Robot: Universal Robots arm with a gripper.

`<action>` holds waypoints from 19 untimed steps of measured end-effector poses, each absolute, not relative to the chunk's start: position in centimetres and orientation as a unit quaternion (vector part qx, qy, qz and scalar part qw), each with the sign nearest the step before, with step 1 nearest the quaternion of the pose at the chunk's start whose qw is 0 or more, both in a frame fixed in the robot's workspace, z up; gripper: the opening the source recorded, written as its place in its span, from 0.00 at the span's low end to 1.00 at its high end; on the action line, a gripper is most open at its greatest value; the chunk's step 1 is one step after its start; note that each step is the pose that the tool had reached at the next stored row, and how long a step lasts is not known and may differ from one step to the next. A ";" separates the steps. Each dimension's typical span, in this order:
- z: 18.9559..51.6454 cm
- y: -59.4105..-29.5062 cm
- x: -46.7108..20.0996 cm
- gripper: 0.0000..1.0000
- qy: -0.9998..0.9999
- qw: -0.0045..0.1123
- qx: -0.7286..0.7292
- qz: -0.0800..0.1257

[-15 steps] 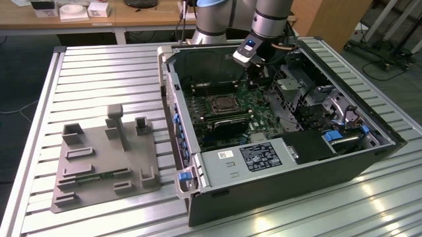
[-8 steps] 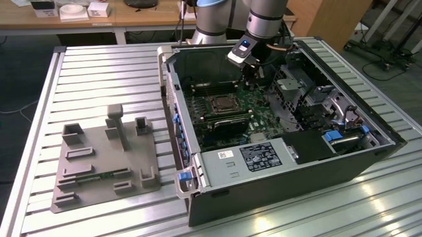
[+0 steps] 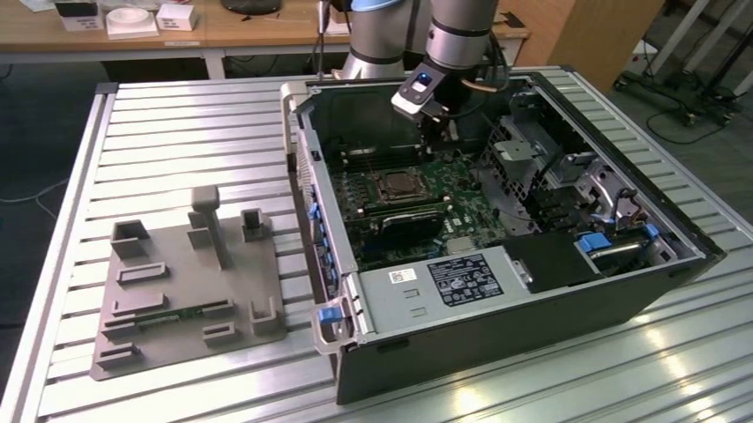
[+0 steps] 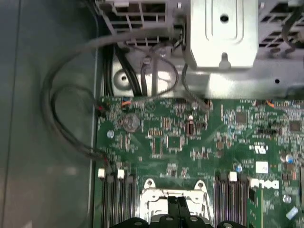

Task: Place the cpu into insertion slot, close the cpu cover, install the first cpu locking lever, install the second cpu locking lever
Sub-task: 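Close the cpu cover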

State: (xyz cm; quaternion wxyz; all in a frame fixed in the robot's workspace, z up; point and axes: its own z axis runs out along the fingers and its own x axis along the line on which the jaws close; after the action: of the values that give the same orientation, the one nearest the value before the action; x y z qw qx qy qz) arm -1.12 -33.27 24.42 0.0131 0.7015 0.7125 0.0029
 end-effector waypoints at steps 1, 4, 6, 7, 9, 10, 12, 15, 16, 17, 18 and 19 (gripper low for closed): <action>24.4 -33.3 -1.3 0.10 0.712 0.013 0.702 0.003; 24.4 -33.3 -2.0 0.10 0.713 0.013 0.702 0.003; 24.4 -33.3 -2.4 0.10 0.712 0.013 0.702 0.003; 24.4 -33.3 -2.6 0.10 0.712 0.013 0.702 0.003; 24.4 -33.3 -3.1 0.10 0.713 0.013 0.702 0.003; 24.4 -33.3 -3.3 0.10 0.713 0.013 0.702 0.003; 24.4 -33.3 -3.6 0.10 0.712 0.013 0.702 0.003; 24.4 -33.3 -3.7 0.10 0.713 0.013 0.702 0.003; 24.4 -33.3 -3.8 0.10 0.713 0.013 0.702 0.003; 24.4 -33.3 -3.8 0.10 0.712 0.013 0.702 0.003; 24.4 -33.3 -3.8 0.10 0.712 0.013 0.702 0.003; 24.4 -33.3 -3.8 0.10 0.713 0.013 0.702 0.003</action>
State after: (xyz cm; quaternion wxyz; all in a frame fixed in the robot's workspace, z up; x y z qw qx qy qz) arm -3.82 -33.27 24.42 0.0131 0.7015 0.7125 0.0030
